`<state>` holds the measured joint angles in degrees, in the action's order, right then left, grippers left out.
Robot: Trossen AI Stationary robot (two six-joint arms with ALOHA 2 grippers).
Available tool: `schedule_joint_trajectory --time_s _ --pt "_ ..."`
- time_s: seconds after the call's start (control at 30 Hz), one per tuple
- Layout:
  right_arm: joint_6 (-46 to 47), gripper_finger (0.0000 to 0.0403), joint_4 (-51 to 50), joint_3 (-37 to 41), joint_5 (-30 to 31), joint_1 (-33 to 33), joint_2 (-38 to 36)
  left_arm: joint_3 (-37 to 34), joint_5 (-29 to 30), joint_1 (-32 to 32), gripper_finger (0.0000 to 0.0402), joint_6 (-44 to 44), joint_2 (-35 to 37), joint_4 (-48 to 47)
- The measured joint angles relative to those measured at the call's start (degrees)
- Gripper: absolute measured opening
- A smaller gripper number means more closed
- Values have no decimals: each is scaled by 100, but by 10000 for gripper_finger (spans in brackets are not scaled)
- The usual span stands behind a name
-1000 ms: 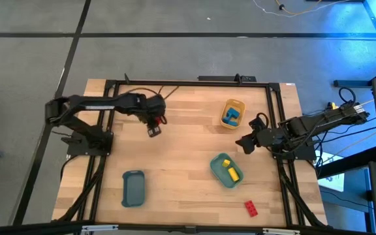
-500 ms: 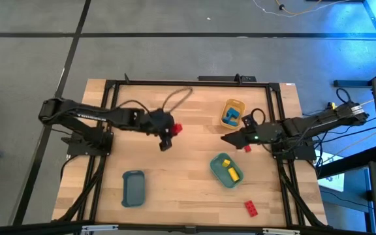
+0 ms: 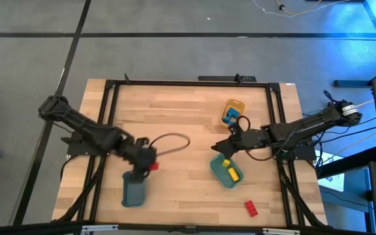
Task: Sort & place blocks by color
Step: Put the left red block into the blue bin
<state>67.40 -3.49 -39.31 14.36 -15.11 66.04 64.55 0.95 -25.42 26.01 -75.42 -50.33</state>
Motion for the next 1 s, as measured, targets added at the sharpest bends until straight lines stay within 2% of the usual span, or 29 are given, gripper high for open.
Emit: schedule_joint_trajectory --time_s 0.17,0.33,0.63,1.0 --pt "-57 264 -11 0 -95 -2 28 7 -258 -980 116 1192 -24 -750" --pt "-253 264 -22 0 -94 -2 32 -303 -237 -1665 116 1991 -34 -755" --pt "-337 264 -19 0 -93 -2 32 -1364 -250 -1785 116 2454 -39 537" --pt "-339 264 -39 0 55 -2 32 -1443 -406 -1728 116 2161 -897 731"
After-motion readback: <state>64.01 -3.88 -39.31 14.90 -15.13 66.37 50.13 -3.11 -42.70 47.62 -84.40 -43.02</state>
